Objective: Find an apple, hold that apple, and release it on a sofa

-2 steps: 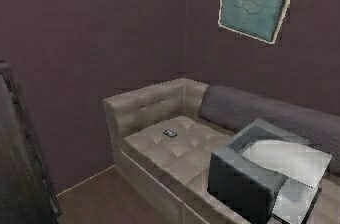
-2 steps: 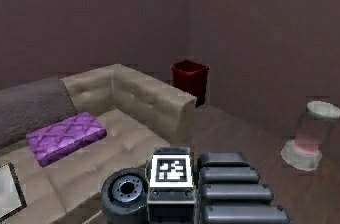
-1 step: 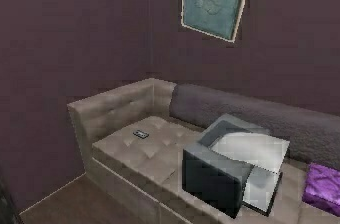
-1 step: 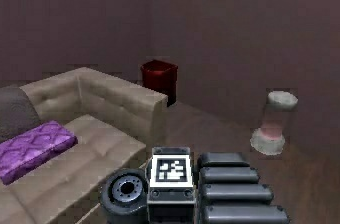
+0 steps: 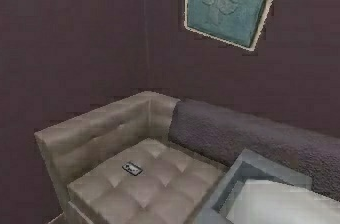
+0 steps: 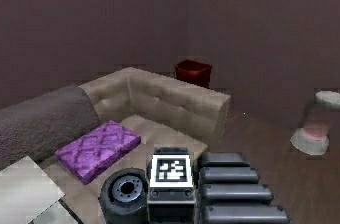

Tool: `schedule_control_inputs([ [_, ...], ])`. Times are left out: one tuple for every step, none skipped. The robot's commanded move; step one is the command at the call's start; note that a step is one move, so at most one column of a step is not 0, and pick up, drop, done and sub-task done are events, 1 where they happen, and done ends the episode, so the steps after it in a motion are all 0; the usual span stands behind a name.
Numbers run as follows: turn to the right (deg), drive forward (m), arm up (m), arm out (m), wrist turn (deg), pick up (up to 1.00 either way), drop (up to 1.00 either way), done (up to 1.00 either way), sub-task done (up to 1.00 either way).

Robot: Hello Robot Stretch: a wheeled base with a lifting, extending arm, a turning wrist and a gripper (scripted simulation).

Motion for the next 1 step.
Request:
schedule_control_inputs([
  [-9.0,0.00,0.00,0.00,0.0,0.00,0.00,0.00,0.00],
])
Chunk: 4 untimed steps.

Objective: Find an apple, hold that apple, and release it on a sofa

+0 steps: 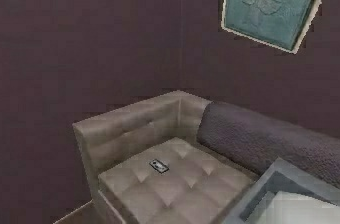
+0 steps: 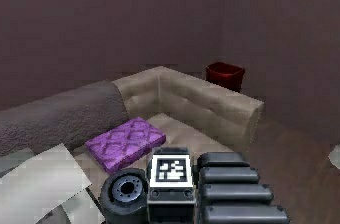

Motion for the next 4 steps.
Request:
schedule_control_inputs([
  [3.0,0.00,0.00,0.00,0.0,0.00,0.00,0.00,0.00],
  [9.0,0.00,0.00,0.00,0.0,0.00,0.00,0.00,0.00],
  [-21.0,0.00,0.00,0.00,0.0,0.00,0.00,0.00,0.00],
  [21.0,0.00,0.00,0.00,0.0,0.00,0.00,0.00,0.00],
])
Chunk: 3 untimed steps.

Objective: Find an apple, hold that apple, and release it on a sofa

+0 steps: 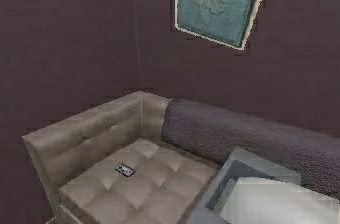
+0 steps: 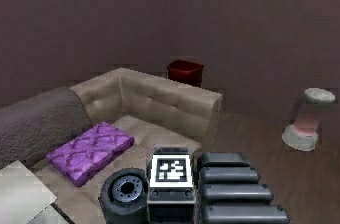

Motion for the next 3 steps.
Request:
schedule_control_inputs([
  [0.0,0.15,0.00,0.00,0.0,0.00,0.00,0.00,0.00],
  [-3.0,0.00,0.00,0.00,0.0,0.00,0.00,0.00,0.00],
  [0.0,0.00,0.00,0.30,0.0,0.00,0.00,0.00,0.00],
])
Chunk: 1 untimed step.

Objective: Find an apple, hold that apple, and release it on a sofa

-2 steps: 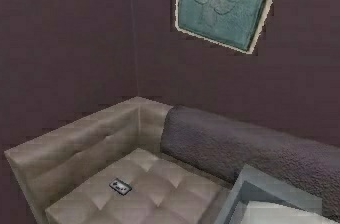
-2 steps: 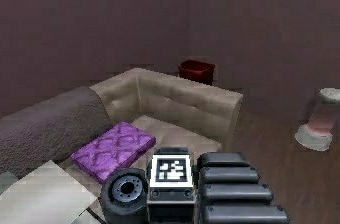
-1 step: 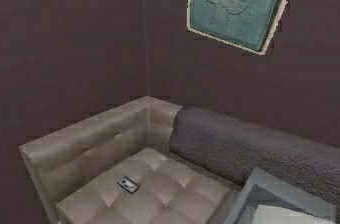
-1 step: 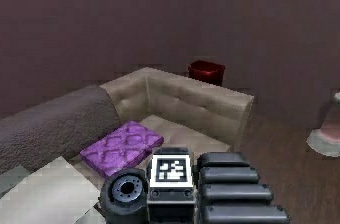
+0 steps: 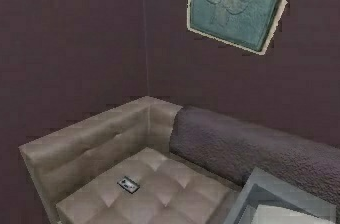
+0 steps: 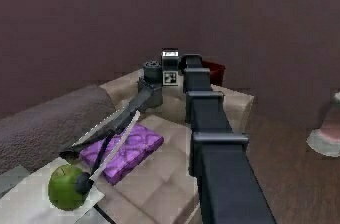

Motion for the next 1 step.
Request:
schedule_control_inputs([
  [0.0,0.00,0.00,0.00,39.0,0.00,0.00,0.00,0.00],
])
